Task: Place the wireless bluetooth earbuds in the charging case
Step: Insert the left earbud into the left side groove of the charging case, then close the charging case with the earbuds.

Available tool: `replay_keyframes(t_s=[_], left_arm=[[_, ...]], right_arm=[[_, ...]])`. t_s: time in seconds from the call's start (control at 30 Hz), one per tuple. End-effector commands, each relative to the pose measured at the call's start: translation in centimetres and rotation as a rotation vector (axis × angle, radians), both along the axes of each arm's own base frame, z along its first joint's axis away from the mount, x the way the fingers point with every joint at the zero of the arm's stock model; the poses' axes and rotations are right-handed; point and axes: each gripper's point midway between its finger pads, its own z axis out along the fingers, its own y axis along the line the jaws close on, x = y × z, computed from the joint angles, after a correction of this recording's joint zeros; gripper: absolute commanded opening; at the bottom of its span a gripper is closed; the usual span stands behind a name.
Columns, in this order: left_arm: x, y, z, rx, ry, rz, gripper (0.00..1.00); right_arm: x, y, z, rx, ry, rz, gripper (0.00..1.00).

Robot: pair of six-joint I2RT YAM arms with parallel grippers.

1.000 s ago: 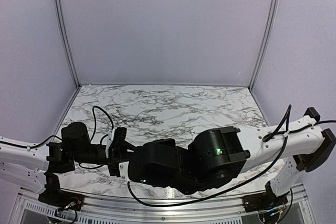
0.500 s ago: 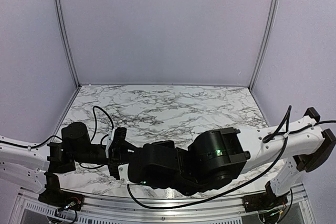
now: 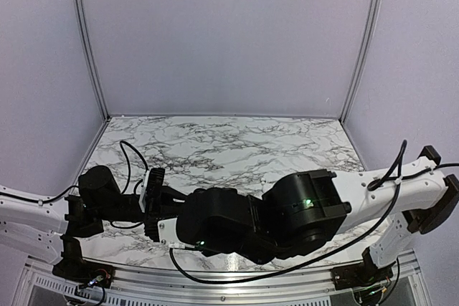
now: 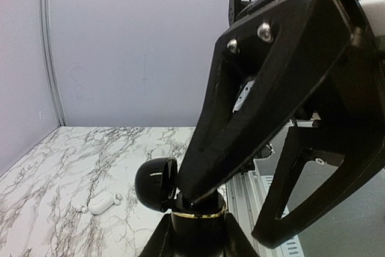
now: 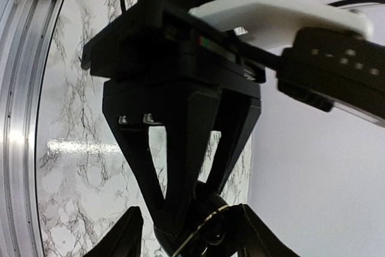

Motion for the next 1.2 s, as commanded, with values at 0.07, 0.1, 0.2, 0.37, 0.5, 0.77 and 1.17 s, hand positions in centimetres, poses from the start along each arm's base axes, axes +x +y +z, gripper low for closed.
replay_keyframes(t_s=[0.07,0.1,0.2,0.37,0.5,0.77,1.17], left_arm=[[0.3,0.9,2.4,-0.111,-0.039,0.030,0.00],[0.4,1.0,2.5,-0.114,-0.041,0.033,0.00],[0.3,1.2,2.5,-0.117,-0.044,0.036,0.00],[0.2,1.6,2.8,-0.131,-0.049,0.035,0.00],[0.0,1.8,3.2,-0.145,-0.053,0.030,0.00],[-0.2,1.8,3.6,-0.153,-0.055,0.017,0.00],[0.1,1.6,3.6,-0.151,-0.052,0.029,0.00]], right_arm=[[-0.8,-0.1,8.3,0.312,0.132,0.030,0.60],[-0.5,-0.3,8.7,0.340,0.158,0.024,0.62],[0.3,-1.1,10.1,0.429,0.245,0.014,0.65],[4.0,-3.3,11.6,0.567,0.345,-0.059,0.67],[7.8,-5.0,10.2,0.592,0.385,-0.170,0.67],[11.2,-5.3,5.8,0.521,0.384,-0.289,0.67],[7.8,-1.7,3.6,0.459,0.537,-0.082,0.64]])
